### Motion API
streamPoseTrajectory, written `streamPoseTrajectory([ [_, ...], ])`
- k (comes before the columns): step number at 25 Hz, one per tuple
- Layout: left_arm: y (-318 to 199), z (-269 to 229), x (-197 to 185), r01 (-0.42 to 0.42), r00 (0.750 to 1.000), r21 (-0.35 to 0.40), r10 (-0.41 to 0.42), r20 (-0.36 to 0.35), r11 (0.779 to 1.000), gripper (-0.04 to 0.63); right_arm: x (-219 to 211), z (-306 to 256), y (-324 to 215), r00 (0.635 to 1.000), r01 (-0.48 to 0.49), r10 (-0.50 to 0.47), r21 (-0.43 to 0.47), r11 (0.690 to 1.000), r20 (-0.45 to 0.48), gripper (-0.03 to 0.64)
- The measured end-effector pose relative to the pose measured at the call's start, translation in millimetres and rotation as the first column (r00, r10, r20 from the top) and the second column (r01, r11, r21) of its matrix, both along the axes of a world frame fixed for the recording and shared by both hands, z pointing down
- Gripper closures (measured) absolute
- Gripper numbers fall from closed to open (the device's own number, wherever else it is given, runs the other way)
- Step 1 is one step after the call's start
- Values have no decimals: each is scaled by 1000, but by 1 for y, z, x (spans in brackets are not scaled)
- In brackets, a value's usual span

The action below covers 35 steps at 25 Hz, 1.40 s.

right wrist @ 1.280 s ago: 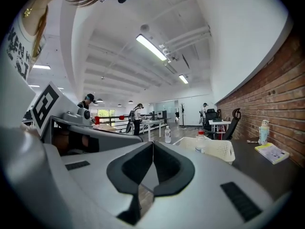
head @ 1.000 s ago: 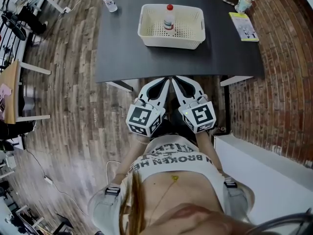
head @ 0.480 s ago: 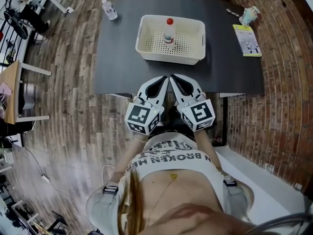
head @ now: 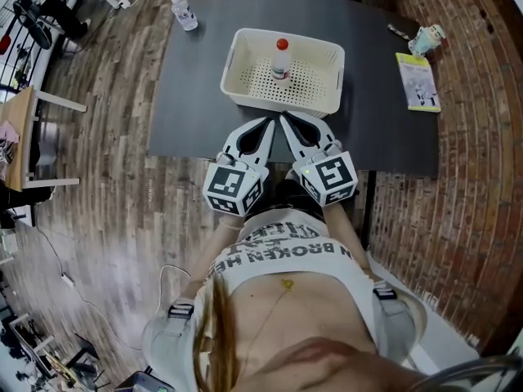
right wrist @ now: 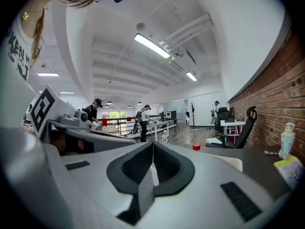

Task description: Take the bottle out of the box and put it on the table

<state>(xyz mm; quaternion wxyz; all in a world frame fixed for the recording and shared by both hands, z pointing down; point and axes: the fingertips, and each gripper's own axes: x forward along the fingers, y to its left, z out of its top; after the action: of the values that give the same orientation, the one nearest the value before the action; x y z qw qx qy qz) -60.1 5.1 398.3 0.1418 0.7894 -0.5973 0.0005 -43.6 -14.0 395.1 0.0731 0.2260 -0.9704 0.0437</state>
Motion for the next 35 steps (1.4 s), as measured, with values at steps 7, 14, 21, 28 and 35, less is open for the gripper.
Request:
streamPoseTrajectory([
  [7,-28,3,3,73,997,1,-73,6,997,591,6,-2,-30,999,48,-48,16,999,10,607],
  [14,-52,9,7,100,995,-9,-101,-8,995,591,15,7,-56,998,44,-42,43,998,-43,607],
  [21,-68,10,-6,37,999,-13,-37,-15,999,591,2,10,-69,999,-15,16,27,1000,-42,607],
  [28,-87,2,-31,-71,997,3,71,6,997,591,-17,8,-85,992,-123,124,26,992,-38,607],
  [35,-94,6,-64,-135,991,4,135,-8,991,591,-44,15,-94,978,-199,201,28,980,-61,607],
])
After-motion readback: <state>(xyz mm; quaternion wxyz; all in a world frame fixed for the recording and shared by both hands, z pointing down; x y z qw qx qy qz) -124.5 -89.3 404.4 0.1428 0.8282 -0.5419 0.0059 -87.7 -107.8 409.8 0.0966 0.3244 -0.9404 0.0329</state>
